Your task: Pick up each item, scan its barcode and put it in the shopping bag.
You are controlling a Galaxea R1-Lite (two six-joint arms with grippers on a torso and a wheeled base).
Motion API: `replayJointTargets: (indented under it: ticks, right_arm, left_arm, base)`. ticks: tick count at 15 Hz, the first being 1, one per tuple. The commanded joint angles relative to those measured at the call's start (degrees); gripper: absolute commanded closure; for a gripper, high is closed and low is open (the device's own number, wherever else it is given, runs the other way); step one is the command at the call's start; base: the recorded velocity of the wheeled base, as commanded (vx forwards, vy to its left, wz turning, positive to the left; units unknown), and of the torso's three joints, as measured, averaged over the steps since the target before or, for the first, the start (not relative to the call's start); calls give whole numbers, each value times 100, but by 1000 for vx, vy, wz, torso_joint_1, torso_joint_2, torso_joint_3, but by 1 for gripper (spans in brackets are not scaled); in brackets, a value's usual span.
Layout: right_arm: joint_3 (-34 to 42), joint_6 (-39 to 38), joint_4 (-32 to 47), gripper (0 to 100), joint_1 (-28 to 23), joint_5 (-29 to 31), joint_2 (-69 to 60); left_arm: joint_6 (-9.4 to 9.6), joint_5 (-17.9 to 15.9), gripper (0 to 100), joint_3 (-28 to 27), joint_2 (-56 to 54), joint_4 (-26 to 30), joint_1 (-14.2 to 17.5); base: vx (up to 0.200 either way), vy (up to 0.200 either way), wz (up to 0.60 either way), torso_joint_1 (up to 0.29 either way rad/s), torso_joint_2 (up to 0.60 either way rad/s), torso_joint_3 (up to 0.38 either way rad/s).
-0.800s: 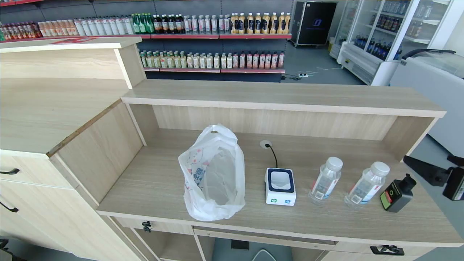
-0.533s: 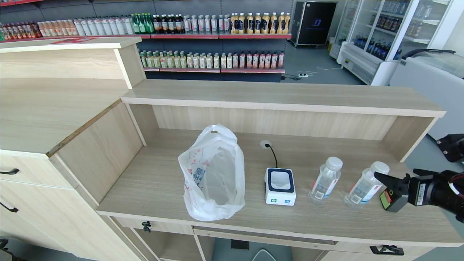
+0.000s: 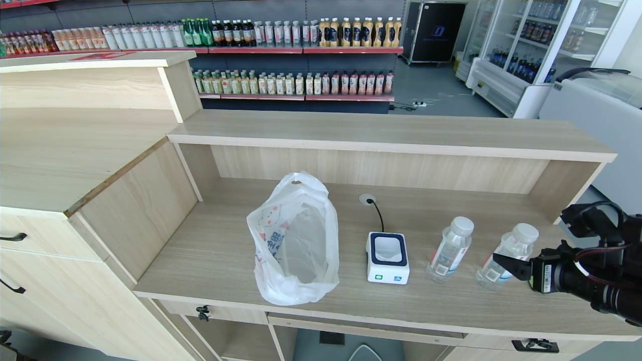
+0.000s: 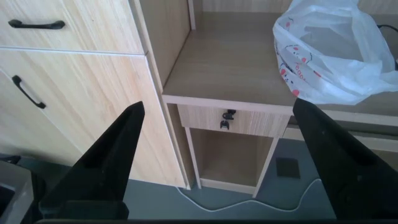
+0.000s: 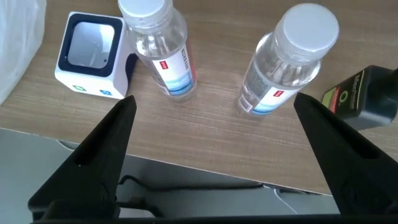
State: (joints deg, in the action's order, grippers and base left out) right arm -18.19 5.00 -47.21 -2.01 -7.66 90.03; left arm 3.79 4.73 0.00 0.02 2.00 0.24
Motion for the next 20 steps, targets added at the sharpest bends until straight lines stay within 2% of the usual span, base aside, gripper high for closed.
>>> replayJointTargets:
  ticks: [1, 3, 9, 12, 17, 20]
  right_arm:
    - [8, 10, -253, 0, 78, -34, 630]
    - [8, 19, -411, 0, 157, -219, 938]
    - [-62, 89, -1115, 0, 711, -245, 1720]
    - [-220, 485, -1229, 0, 693, -219, 2019]
    - [-501, 520, -1440, 0, 676, -219, 2344]
    - [-879, 511, -1835, 0, 711, -236, 2792]
  left_arm:
    - [-1, 2, 0, 0, -2, 2, 2]
    - [-1, 2, 0, 0, -2, 2, 2]
    - [-1, 2, 0, 0, -2, 2, 2]
    - [-1, 2, 0, 0, -2, 2, 2]
    - [-1, 2, 0, 0, -2, 2, 2]
    - [-1, 2, 0, 0, -2, 2, 2]
  base:
    - [0, 0, 0, 0, 0, 0]
    - [0, 0, 0, 0, 0, 0]
    - [0, 0, 0, 0, 0, 0]
    - [0, 0, 0, 0, 0, 0]
    - [0, 0, 0, 0, 0, 0]
    - [0, 0, 0, 0, 0, 0]
